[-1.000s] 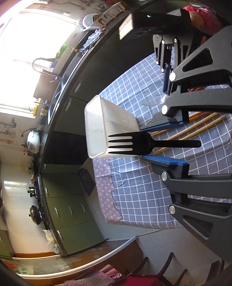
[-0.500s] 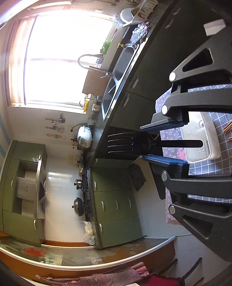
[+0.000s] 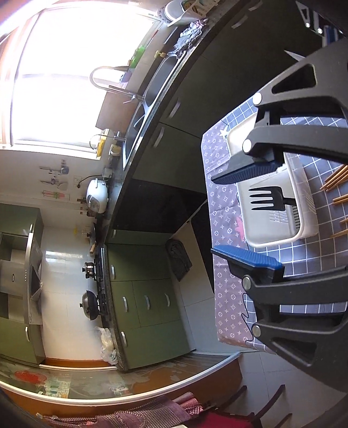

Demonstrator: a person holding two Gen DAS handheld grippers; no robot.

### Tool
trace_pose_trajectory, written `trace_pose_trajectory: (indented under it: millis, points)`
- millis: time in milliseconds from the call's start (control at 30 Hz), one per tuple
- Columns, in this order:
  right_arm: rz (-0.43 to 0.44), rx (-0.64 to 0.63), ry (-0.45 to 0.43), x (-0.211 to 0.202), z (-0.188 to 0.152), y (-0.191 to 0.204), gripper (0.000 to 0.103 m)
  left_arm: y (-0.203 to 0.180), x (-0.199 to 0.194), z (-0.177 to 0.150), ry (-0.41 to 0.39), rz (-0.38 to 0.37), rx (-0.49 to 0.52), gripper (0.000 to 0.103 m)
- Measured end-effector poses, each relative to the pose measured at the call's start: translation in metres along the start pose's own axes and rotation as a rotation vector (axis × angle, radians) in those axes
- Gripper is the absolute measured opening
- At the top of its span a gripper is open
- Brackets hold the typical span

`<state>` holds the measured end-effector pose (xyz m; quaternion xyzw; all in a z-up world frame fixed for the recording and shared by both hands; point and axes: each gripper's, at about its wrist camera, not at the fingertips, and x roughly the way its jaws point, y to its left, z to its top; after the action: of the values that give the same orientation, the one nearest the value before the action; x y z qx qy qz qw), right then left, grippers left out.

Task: Organize utensils
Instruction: 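Drop the fork into the white caddy with the left gripper while the right gripper drops the spoon in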

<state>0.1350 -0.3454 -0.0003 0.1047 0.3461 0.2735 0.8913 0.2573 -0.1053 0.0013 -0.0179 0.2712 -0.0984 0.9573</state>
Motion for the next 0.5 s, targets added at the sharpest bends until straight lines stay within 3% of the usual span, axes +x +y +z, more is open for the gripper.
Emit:
trace_pose_trajectory:
  millis: [167,300,500]
  points:
    - [-0.038,-0.045,-0.241,-0.007,0.056,0.011,0.009,0.01,-0.039,-0.001,-0.068,0.031,-0.005,0.049]
    - [-0.097,-0.07,-0.416,0.014,0.095,0.013,0.01,0.016,-0.067,-0.011,-0.076,0.035,0.01,0.05]
    - [-0.206,-0.114,-0.495,0.072,0.123,0.006,0.01,0.027,-0.094,-0.028,-0.056,0.029,0.026,0.05]
